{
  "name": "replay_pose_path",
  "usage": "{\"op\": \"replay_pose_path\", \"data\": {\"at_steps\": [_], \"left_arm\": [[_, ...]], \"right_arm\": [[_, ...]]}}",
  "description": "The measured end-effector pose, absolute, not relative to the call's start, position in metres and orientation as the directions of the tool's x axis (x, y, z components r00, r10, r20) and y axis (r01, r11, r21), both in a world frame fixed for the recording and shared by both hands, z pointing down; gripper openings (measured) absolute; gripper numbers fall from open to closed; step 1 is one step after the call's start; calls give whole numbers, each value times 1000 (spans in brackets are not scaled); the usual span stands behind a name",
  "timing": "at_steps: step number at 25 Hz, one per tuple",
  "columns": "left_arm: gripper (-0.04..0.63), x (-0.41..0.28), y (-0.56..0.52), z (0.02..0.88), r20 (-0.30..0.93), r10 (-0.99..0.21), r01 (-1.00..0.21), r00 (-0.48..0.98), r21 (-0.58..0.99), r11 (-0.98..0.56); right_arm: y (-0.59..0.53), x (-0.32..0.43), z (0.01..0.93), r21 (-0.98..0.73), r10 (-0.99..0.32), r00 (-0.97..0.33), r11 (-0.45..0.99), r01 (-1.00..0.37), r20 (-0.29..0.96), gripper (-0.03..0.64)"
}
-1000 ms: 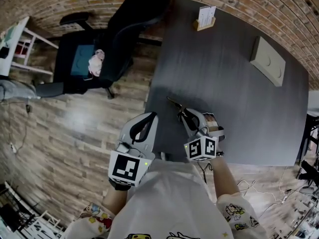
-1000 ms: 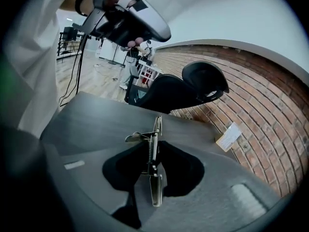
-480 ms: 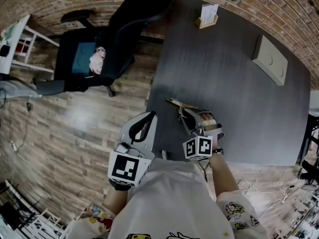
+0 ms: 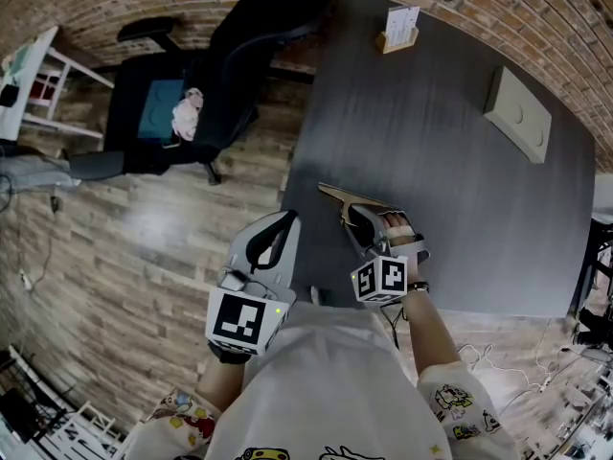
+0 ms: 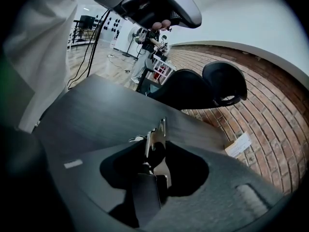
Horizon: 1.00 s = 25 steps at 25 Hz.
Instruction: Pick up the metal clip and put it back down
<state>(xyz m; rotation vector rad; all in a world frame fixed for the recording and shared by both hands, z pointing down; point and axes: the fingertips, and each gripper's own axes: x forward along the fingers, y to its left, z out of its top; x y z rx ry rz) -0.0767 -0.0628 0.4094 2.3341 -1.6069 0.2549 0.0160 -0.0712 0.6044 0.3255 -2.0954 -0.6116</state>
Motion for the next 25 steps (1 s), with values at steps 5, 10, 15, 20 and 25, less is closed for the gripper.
{"op": "replay_pose_path", "data": {"at_steps": [5, 10, 15, 20, 25], "left_arm": [[14, -78, -62, 404, 295, -885, -933, 360, 137, -334], [14, -82, -62, 406, 316, -881, -936, 351, 128, -327], [14, -81, -68, 397, 292, -888, -935, 355, 119, -335], [14, -77, -74, 388, 266, -891, -930, 367, 108, -351], [14, -72, -80, 380, 235, -893, -923, 385, 95, -373]], "right_arm": [[-70, 16, 604, 498, -427, -554, 867, -25, 715, 178], [-72, 17, 602, 458, -414, -553, 887, -65, 723, 204], [-73, 24, 589, 421, -417, -564, 897, -132, 713, 209], [-71, 35, 573, 403, -421, -573, 900, -167, 703, 227], [-75, 47, 546, 379, -458, -592, 888, -261, 664, 230]]}}
